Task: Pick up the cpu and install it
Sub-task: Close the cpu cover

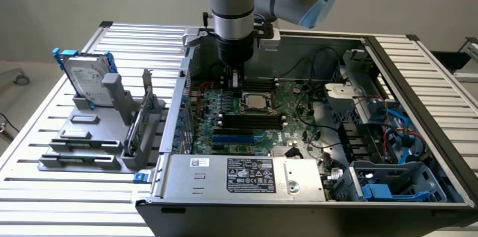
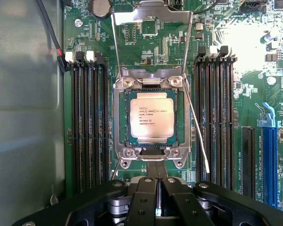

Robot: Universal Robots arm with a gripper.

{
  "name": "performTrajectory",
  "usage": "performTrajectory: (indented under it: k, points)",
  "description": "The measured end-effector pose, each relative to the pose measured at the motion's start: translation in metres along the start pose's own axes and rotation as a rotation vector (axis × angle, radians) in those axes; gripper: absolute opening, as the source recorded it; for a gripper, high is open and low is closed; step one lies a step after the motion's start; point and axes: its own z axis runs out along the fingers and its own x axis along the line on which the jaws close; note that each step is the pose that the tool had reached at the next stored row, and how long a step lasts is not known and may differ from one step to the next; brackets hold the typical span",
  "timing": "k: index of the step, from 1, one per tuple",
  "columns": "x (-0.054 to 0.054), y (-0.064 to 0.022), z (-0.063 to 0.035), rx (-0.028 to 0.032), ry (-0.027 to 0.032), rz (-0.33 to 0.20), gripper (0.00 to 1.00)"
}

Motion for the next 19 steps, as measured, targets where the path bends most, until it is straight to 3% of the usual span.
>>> performTrajectory:
  k: [2, 5, 11, 19]
  points:
    - [0.0, 0.0012, -0.0023, 0.0001, -0.0003, 0.0, 0.11]
    - [0.001, 0.0099, -0.014, 0.0002, 0.0, 0.0, 0.11]
    - [0.002, 0.0367, -0.0314, 0.0004, 0.003, 0.0, 0.11]
    - [0.002, 0.0739, -0.0371, 0.001, 0.0052, 0.0, 0.11]
